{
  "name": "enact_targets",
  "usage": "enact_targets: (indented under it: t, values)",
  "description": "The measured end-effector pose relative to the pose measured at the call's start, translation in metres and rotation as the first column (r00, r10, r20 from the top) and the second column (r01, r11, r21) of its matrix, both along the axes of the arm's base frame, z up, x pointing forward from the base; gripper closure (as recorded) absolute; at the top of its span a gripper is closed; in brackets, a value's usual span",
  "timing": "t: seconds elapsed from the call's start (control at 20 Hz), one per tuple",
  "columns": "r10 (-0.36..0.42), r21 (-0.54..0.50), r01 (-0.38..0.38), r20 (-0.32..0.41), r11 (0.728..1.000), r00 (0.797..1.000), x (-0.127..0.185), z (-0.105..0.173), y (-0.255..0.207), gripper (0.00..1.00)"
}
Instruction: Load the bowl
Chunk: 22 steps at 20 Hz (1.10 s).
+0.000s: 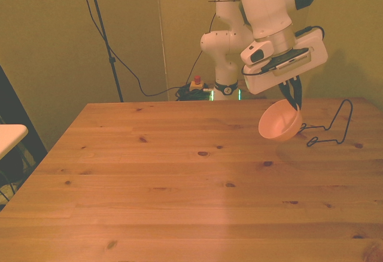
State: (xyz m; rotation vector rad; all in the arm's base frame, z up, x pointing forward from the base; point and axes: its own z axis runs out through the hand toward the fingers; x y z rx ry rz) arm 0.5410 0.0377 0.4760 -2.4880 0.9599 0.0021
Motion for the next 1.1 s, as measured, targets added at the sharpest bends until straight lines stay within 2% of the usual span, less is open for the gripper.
enact_targets:
  t: [0.25,0.6,0.7,1.1]
  values:
    - [0.025,0.158,-0.036,0.072,0.987,0.997,-0.020,0.005,0.004,1.00]
    - [0.095,0.328,-0.130,0.119,0.936,0.988,-0.027,-0.010,0.051,1.00]
    - [0.145,0.315,-0.179,0.127,0.932,0.981,-0.040,-0.029,0.075,1.00]
    - [0.136,0.389,-0.196,0.177,0.900,0.975,-0.038,-0.033,0.078,1.00]
